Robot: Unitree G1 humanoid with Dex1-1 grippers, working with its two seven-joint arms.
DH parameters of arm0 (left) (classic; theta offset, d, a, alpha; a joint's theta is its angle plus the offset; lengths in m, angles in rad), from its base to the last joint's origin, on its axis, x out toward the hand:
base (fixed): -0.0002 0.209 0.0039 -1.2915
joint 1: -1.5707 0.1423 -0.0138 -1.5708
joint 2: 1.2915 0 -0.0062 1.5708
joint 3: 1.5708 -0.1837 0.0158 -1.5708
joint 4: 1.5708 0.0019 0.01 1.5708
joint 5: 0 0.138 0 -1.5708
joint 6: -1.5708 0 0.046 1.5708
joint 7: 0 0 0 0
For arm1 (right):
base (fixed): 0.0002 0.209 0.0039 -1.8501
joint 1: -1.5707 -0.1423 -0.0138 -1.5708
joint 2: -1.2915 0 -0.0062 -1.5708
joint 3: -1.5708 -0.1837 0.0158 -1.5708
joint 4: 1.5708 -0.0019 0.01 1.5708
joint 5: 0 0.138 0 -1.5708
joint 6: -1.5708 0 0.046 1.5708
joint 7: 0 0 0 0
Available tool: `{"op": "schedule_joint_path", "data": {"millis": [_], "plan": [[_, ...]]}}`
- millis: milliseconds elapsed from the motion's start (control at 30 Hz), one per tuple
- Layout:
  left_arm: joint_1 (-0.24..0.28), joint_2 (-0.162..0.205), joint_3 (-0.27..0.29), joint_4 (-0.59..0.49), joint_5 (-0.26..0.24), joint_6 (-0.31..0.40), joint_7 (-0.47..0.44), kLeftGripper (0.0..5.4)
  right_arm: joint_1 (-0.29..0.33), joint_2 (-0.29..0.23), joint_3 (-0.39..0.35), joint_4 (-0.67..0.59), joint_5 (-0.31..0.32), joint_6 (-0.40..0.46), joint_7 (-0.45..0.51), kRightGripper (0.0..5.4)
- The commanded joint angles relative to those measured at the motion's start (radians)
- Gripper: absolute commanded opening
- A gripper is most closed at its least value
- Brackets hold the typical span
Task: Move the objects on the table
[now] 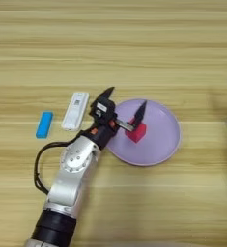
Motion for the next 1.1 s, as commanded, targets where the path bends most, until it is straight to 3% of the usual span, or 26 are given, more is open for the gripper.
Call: {"op": "schedule_joint_path", "data": {"millis": [33, 267, 333, 467, 733, 1100], "plan": [[-0.044, 0.012, 0.067, 0.054, -0.005, -0.040, 0.043, 5.38, 0.003, 0.002, 0.009, -0.005, -0.004, 0.009, 0.006, 5.40], [-0.116, 0.029, 0.194, 0.237, -0.010, -0.140, 0.129, 5.38, 0.011, 0.001, 0.026, -0.008, -0.005, -0.003, 0.022, 5.40], [-0.134, 0.047, 0.213, 0.304, 0.028, -0.202, 0.168, 5.38, 0.014, 0.001, 0.037, -0.009, -0.006, -0.011, 0.031, 5.40], [-0.162, 0.063, 0.264, 0.391, 0.006, -0.266, 0.187, 5.38, 0.025, 0.002, 0.060, -0.011, -0.006, -0.038, 0.055, 5.40], [-0.162, 0.084, 0.298, 0.431, -0.005, -0.345, 0.178, 5.38, 0.059, 0.010, 0.131, -0.023, 0.014, -0.099, 0.144, 5.40], [-0.143, 0.083, 0.286, 0.452, -0.027, -0.364, 0.122, 5.38, 0.112, 0.030, 0.286, -0.063, 0.004, -0.132, 0.280, 5.40]]}}
